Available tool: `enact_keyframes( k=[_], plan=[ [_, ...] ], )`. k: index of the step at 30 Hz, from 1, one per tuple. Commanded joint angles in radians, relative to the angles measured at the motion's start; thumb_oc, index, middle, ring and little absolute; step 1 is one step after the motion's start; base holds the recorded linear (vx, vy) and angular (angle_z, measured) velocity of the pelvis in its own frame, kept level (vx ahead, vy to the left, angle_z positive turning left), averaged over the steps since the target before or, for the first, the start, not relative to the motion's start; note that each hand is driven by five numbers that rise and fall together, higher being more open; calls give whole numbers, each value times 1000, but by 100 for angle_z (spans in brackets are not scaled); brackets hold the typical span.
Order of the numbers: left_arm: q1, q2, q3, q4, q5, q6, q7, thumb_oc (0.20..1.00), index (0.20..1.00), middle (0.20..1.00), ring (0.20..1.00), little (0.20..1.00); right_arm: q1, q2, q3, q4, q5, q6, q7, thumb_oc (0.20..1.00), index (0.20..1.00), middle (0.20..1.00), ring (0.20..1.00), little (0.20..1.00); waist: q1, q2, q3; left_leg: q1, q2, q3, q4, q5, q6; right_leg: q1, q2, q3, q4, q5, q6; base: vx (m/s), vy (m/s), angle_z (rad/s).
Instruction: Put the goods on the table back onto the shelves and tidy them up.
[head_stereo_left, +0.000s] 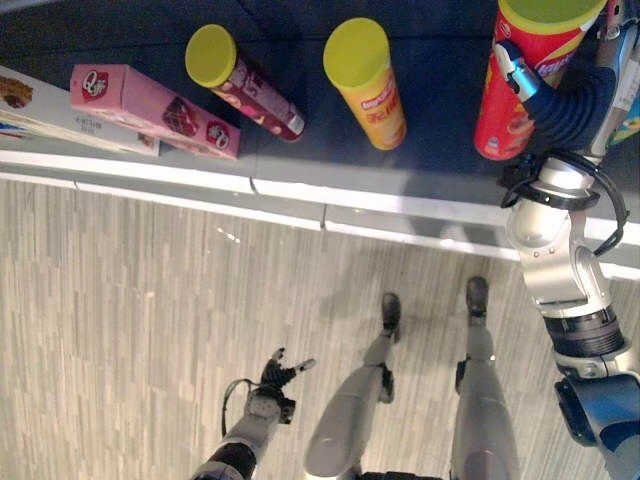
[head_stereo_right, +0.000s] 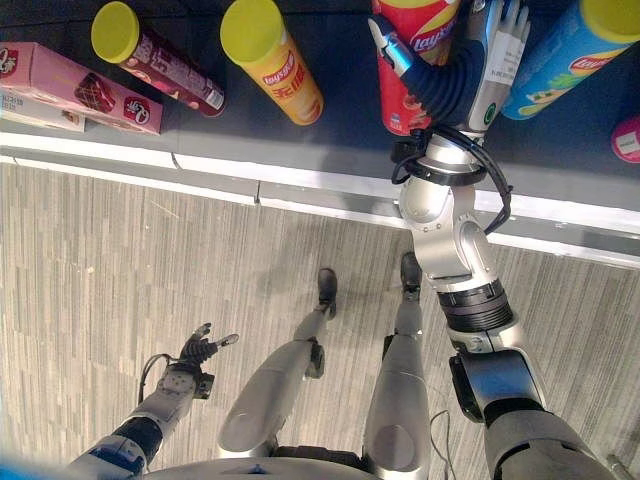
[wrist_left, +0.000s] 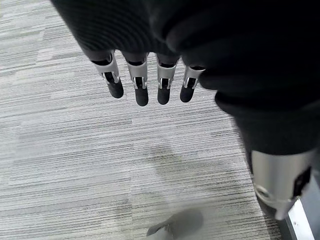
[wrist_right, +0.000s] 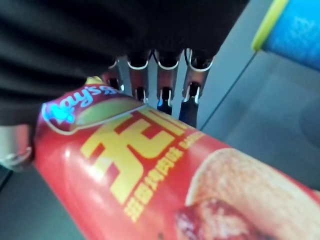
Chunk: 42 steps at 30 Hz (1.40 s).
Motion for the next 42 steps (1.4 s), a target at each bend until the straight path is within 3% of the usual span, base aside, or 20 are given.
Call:
enact_keyframes(
  k=[1,6,11,23,33,42],
  plan=[
    [-27,38,-38,26,-39,-10,38,1000,1000,1000,1000,1000,-107,-12,21,-108,-29,-50,-33,200,200,200,200,200,-5,59,-15,-57,-2,0,5,-40,-70,-45,-53,29,72,-76,76,0,0,0],
    [-37,29,-41,34,-37,-10,47,1000,1000,1000,1000,1000,-109,5,46,-96,-11,-60,-27,200,200,200,200,200,-1,54,-10,-79,-1,3,5,-33,-73,-64,-53,22,73,-73,76,5,-3,1],
    [-28,29,-37,17,-57,-21,52,1000,1000,1000,1000,1000,-141,0,64,-83,-24,-53,-37,200,200,200,200,200,8,84,4,-108,-7,6,5,-25,-79,-100,-61,21,87,-75,77,4,14,1],
    [-42,18,-40,10,-74,-25,57,1000,1000,1000,1000,1000,-169,15,93,-75,-17,-45,-33,200,200,200,200,200,6,106,25,-130,-16,24,5,-22,-80,-138,-69,29,101,-70,79,6,18,-3],
    [-70,18,-45,11,-74,-29,71,1000,1000,1000,1000,1000,-228,-10,91,-6,-15,-25,-63,200,200,200,200,200,9,100,37,-149,-12,24,5,-16,-87,-165,-65,32,121,-78,76,0,0,0],
    [-86,17,-49,17,-75,-30,68,1000,1000,1000,1000,1000,-275,-53,91,37,-17,-8,-73,200,200,200,200,200,15,125,42,-175,-11,27,5,-11,-94,-209,-63,41,148,-89,75,3,1,0]
  ],
)
